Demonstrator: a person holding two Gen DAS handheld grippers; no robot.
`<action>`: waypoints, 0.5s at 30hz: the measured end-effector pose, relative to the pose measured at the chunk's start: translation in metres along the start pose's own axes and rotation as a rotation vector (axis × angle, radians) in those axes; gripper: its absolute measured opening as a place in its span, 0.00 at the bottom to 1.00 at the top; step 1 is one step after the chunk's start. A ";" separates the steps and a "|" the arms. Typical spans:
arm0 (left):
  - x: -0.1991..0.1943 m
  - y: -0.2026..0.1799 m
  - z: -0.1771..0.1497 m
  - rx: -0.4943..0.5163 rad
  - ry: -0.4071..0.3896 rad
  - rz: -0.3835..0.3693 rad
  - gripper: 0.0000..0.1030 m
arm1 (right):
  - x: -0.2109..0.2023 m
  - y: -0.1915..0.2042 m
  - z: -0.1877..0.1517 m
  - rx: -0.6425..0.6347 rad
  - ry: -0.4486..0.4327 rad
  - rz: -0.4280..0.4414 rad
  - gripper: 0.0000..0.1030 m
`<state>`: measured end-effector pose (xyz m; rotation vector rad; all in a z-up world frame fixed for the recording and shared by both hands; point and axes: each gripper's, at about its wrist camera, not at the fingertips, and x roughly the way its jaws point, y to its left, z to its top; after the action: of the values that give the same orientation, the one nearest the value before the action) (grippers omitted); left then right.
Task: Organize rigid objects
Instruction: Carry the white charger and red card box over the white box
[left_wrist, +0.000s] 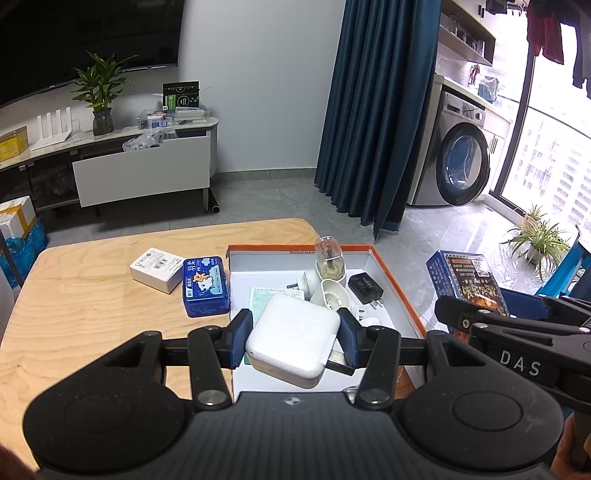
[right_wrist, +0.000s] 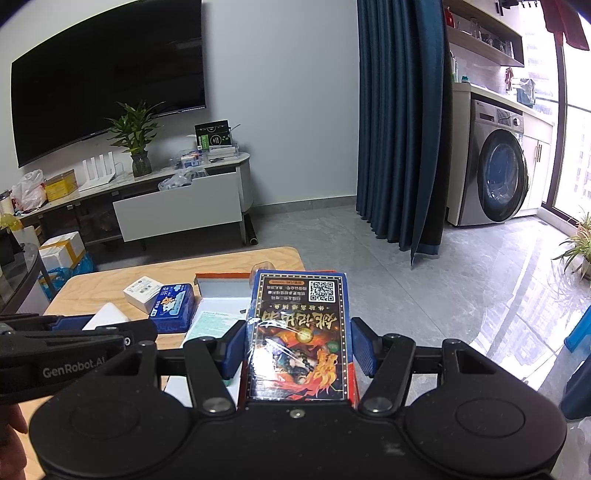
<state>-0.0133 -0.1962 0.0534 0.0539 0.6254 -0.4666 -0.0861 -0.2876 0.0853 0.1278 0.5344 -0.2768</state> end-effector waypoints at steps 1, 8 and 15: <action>0.000 0.001 0.000 -0.001 -0.001 0.001 0.49 | 0.000 0.000 0.000 0.000 0.000 0.000 0.69; 0.000 0.001 0.000 -0.001 0.000 0.001 0.49 | 0.001 0.000 -0.001 -0.001 0.000 0.004 0.69; 0.000 0.000 -0.001 0.000 0.001 0.000 0.49 | 0.002 0.000 -0.001 -0.002 0.003 0.005 0.69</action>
<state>-0.0138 -0.1957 0.0526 0.0537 0.6263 -0.4665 -0.0852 -0.2874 0.0831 0.1273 0.5369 -0.2717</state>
